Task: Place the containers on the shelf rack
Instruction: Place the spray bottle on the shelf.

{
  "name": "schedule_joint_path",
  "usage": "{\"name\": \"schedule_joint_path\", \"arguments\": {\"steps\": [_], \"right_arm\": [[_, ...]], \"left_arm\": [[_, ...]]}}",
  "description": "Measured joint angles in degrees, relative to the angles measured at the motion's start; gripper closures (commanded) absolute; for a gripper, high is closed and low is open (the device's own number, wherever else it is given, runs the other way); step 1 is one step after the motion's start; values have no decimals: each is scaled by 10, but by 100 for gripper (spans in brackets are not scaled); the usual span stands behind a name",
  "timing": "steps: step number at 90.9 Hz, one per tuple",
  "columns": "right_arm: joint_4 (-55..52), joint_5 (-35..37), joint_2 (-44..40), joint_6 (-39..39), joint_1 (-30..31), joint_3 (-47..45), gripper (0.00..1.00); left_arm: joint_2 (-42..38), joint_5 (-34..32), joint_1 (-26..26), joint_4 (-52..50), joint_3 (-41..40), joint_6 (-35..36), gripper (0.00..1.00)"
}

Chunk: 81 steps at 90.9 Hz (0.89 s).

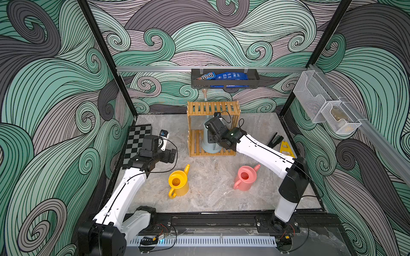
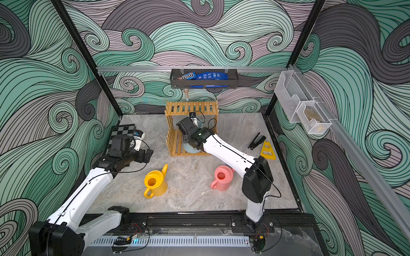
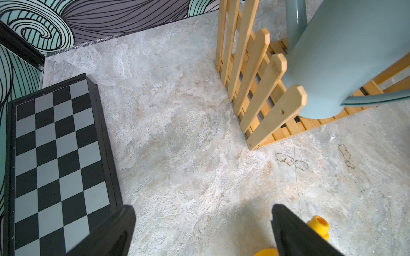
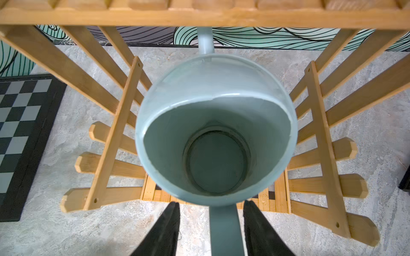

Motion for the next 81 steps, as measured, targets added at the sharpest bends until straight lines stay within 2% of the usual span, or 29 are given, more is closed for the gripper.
{"name": "schedule_joint_path", "arguments": {"steps": [30, 61, 73, 81], "right_arm": [[2, -41, -48, 27, 5, -39, 45], [6, -65, -50, 40, 5, -42, 44], [3, -67, -50, 40, 5, -42, 44], [-1, -65, -54, 40, 5, -42, 41]], "left_arm": [[0, 0, 0, 0, 0, 0, 1], [0, 0, 0, -1, 0, 2, 1], [-1, -5, 0, -21, 14, 25, 1], [-2, -9, 0, -50, 45, 64, 1]]}}
